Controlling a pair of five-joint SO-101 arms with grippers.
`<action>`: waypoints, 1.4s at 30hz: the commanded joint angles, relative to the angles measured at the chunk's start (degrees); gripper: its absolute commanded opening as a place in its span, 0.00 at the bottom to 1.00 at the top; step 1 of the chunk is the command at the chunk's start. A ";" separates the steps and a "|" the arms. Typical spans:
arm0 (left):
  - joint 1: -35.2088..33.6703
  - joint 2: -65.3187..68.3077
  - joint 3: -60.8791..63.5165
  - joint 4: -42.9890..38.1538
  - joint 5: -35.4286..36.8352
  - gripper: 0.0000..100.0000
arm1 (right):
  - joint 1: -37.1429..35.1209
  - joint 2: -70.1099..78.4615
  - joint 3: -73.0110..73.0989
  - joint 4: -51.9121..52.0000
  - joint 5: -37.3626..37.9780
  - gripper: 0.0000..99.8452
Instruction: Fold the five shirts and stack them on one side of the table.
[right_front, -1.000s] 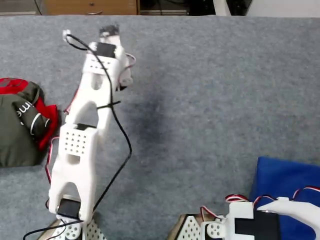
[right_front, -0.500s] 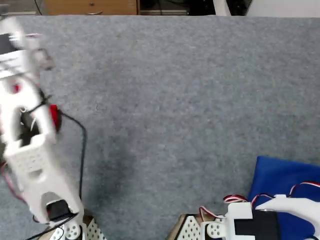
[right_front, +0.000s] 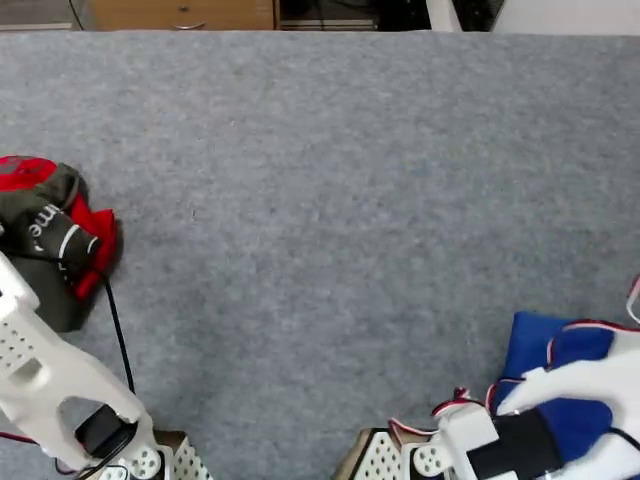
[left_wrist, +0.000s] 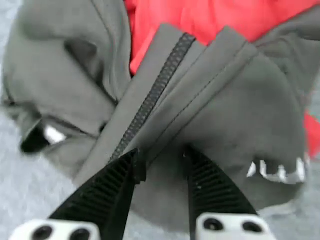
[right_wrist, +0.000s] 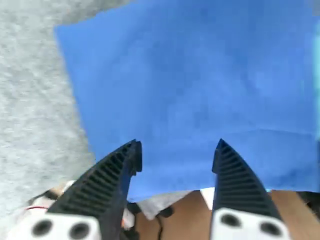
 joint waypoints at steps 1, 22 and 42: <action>-0.97 2.77 -1.85 -1.85 -0.88 0.13 | -5.32 -2.77 -3.03 2.55 -5.63 0.22; -0.26 -6.99 -23.38 8.18 -0.62 0.02 | -46.55 -2.42 -0.40 -3.52 -27.78 0.22; 2.73 -5.23 1.23 -1.32 1.32 0.03 | -67.21 -2.33 16.13 -29.98 -37.19 0.22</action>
